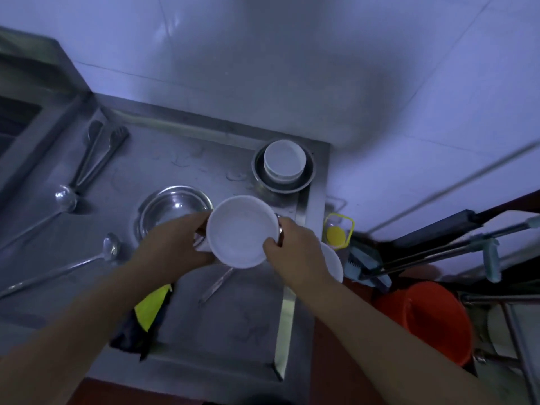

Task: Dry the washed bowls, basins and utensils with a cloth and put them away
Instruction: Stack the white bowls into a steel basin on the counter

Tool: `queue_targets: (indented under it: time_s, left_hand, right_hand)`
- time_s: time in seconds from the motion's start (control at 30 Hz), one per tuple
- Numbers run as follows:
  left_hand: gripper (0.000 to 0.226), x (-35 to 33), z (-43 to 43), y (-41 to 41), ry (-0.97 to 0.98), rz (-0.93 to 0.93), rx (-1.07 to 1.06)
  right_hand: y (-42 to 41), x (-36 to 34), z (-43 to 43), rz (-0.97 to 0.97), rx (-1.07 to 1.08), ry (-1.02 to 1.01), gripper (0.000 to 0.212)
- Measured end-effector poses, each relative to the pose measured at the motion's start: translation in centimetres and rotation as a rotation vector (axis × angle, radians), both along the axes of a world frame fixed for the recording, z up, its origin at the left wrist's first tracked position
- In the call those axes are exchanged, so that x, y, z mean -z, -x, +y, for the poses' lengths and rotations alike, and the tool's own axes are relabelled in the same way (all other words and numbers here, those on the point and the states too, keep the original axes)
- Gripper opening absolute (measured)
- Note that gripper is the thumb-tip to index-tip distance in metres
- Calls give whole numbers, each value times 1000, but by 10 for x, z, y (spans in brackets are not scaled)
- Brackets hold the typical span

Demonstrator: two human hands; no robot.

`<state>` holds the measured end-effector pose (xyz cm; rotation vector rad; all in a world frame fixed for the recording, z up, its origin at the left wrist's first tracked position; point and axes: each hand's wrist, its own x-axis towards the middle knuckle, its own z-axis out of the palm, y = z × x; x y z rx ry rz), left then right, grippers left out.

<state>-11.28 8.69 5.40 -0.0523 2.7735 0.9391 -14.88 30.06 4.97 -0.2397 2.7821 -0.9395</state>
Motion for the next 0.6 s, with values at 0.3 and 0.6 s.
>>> queue_targets:
  time_s: [0.3,0.6]
  left_hand:
    - [67,43,14,190,-39,-6,107]
    - [59,93,34,280,-62,-51,178]
  right_hand:
    - [165,20,7,-35,177,-84,16]
    - [243,63,21,-49,205,-106,13]
